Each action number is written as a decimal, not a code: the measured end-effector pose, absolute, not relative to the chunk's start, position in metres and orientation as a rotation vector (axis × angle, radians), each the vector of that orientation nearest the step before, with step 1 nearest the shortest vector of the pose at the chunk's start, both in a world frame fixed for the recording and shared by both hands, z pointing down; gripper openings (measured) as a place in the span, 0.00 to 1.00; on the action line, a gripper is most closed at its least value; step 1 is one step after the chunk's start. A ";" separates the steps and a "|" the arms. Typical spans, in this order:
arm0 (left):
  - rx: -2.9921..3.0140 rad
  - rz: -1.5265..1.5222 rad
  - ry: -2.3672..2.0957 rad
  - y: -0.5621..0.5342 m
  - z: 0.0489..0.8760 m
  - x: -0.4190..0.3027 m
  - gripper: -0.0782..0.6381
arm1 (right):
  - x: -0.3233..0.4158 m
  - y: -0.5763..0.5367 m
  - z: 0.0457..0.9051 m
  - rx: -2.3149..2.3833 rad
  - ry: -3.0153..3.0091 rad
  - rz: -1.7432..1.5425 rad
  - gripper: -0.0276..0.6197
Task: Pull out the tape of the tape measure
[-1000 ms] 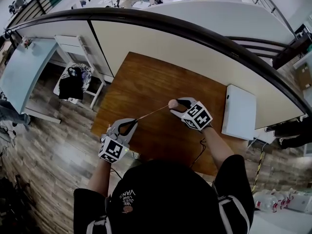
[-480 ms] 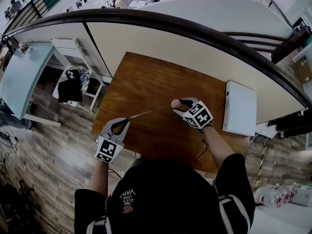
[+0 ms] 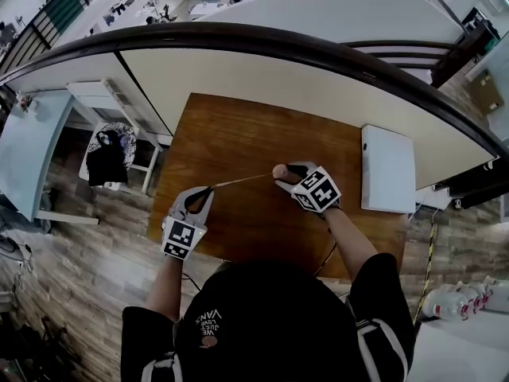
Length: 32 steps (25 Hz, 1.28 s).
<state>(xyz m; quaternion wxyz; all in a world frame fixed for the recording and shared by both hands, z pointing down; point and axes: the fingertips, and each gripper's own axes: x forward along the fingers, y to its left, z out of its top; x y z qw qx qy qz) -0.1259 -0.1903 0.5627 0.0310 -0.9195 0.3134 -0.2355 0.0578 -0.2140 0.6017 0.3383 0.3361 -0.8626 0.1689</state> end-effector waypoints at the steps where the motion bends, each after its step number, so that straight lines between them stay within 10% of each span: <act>1: -2.844 -0.723 0.955 -0.195 0.564 -0.123 0.13 | 0.059 -0.215 0.602 0.888 -2.244 0.450 0.38; 32: -2.881 -1.132 0.742 -0.314 0.695 -0.059 0.13 | 0.102 -0.243 0.686 1.218 -2.012 0.718 0.38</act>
